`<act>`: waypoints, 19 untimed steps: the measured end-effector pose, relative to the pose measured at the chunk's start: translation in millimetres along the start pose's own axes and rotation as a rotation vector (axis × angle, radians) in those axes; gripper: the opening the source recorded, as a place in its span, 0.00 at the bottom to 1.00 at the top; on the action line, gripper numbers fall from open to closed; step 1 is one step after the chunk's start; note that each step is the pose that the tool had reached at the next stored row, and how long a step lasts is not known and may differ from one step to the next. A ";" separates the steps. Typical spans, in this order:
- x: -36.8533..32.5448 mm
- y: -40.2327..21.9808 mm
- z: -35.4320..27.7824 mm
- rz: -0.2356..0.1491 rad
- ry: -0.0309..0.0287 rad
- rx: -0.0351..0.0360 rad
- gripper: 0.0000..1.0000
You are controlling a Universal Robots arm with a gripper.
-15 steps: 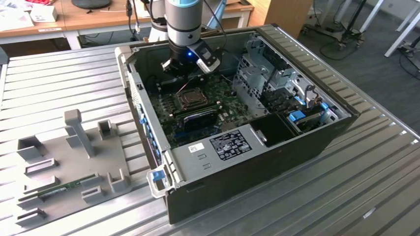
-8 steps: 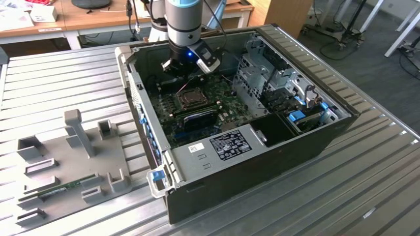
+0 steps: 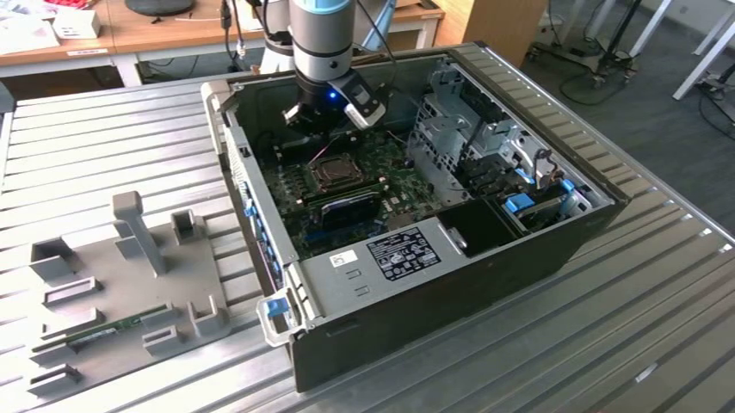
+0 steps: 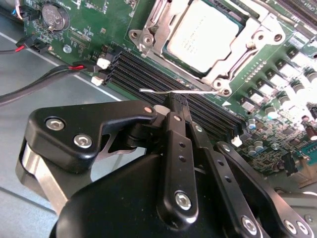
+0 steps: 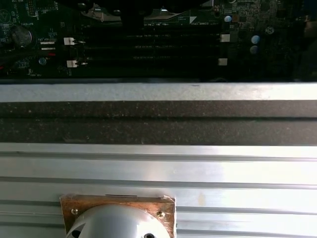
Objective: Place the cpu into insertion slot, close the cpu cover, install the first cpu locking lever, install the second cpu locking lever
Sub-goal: 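Install the first cpu locking lever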
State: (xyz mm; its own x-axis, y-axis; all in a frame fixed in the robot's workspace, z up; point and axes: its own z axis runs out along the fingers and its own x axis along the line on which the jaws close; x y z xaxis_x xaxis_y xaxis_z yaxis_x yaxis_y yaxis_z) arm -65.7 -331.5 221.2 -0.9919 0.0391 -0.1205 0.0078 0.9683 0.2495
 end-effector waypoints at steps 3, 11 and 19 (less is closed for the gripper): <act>0.0 0.0 0.1 0.000 0.0000 0.0001 0.10; -0.8 -0.1 0.6 0.000 0.0000 0.0001 0.10; -1.3 -0.2 1.1 0.000 0.0000 0.0001 0.10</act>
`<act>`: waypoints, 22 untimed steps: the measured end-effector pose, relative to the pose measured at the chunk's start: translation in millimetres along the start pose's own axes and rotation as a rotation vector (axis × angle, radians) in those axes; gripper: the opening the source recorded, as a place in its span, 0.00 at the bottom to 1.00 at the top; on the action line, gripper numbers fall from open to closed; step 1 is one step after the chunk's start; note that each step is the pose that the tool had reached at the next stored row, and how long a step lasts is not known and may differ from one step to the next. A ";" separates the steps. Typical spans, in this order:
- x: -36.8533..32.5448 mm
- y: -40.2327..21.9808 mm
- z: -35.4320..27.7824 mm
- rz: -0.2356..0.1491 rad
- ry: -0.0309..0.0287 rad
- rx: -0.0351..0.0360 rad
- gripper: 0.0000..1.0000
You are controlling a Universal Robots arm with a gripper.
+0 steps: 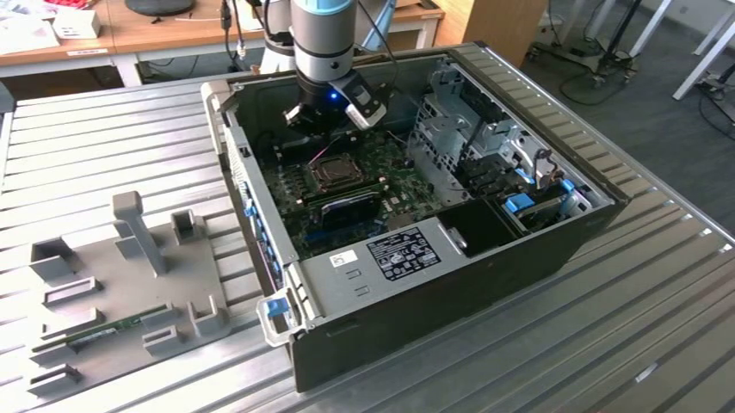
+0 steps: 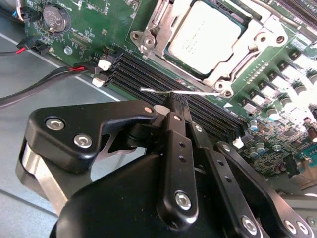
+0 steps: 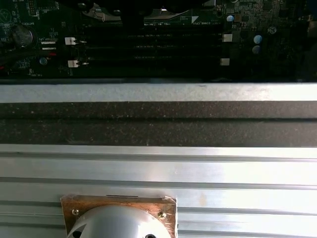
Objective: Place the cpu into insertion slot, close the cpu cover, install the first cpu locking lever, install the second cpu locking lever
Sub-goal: 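Install the first cpu locking lever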
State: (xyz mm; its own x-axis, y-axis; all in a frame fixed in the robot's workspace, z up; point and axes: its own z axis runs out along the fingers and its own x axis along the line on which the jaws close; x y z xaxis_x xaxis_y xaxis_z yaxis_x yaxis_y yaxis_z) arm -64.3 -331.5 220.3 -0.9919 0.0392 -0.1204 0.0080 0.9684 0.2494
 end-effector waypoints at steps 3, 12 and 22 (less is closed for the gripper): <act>-0.1 0.0 0.2 0.000 0.0000 0.0000 0.10; -0.9 -0.3 1.7 0.000 -0.0003 -0.0004 0.10; 0.0 -2.2 8.4 0.000 0.0000 0.0001 0.10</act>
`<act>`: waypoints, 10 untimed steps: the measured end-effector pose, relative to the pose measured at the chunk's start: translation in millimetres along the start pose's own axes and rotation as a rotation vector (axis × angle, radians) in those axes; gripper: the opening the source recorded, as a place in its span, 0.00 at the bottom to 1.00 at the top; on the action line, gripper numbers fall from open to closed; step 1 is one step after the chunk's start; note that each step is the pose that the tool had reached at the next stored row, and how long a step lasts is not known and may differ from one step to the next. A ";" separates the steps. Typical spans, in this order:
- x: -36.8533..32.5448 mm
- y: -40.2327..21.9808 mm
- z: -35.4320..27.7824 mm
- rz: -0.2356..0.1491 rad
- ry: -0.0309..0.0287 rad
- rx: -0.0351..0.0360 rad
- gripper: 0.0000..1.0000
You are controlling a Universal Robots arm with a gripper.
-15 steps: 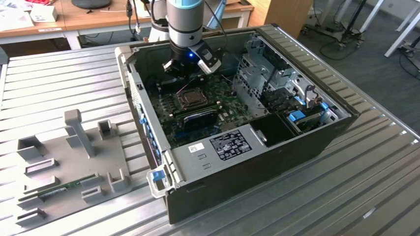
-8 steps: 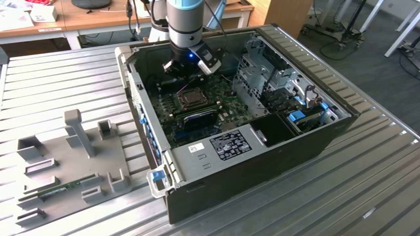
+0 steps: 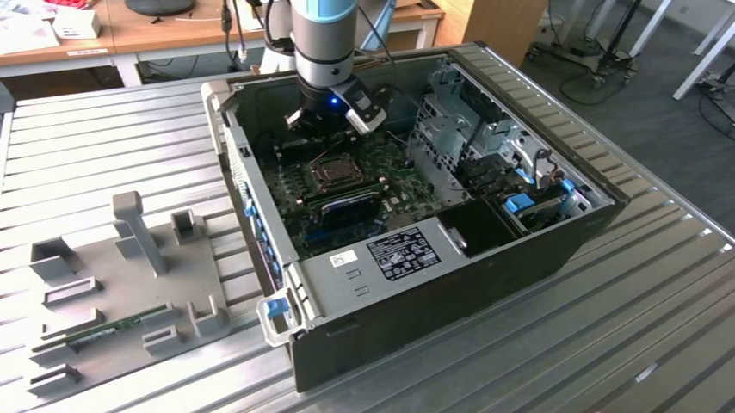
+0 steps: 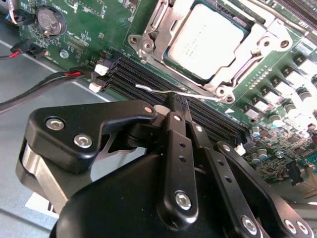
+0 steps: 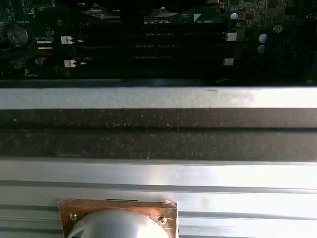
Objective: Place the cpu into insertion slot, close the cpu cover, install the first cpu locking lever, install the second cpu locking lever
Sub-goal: 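Install the first cpu locking lever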
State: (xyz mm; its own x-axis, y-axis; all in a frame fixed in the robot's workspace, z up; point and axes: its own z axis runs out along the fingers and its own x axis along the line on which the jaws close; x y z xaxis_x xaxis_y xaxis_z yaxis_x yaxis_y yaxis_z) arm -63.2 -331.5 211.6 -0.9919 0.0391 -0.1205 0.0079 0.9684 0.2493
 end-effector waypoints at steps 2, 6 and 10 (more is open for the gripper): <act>-0.2 0.0 0.3 0.000 0.0000 0.0000 0.10; -1.8 -0.2 1.2 0.000 0.0000 -0.0001 0.10; -1.8 -0.2 1.3 0.000 -0.0001 -0.0002 0.10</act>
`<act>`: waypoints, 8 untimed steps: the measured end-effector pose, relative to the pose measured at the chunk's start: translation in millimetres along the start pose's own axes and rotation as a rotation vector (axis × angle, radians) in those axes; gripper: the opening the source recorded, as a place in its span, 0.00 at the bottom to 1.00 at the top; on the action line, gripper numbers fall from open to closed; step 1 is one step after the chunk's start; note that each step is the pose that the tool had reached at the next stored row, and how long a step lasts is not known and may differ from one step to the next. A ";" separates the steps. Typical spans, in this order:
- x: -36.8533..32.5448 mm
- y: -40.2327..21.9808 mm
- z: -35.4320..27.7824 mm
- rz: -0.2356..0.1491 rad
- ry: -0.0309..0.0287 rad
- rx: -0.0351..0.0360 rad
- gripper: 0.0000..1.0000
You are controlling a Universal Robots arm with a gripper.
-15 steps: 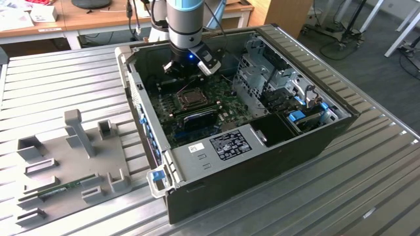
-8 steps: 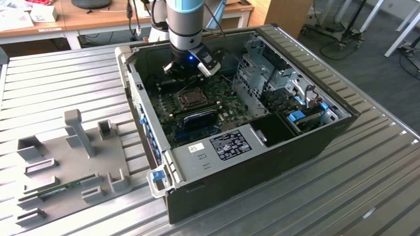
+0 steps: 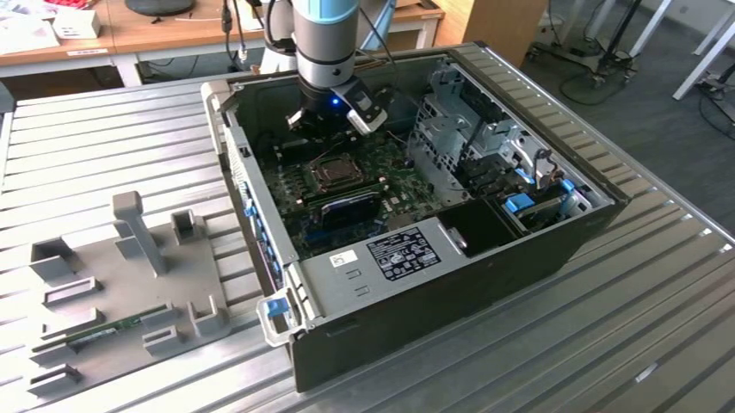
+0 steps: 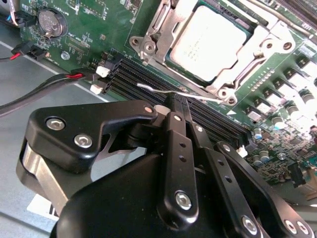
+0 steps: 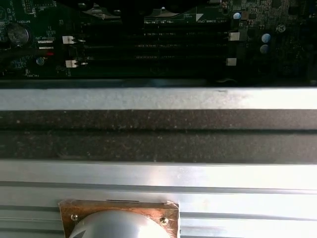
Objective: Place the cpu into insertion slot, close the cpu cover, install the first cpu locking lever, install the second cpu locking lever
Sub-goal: 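Install the first cpu locking lever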
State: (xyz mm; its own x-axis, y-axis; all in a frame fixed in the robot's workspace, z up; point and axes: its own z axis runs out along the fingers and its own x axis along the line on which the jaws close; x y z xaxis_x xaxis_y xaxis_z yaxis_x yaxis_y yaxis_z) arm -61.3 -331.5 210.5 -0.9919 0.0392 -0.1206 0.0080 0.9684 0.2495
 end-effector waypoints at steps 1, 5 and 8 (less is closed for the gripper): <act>0.0 0.0 0.0 0.000 0.0001 0.0001 0.10; 0.2 -0.4 1.7 0.000 0.0000 -0.0002 0.10; 0.4 -0.9 3.5 0.000 0.0000 -0.0002 0.10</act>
State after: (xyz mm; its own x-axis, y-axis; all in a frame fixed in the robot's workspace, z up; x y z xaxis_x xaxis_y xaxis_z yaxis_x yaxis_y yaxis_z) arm -61.2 -331.5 206.9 -0.9919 0.0392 -0.1206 0.0079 0.9683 0.2497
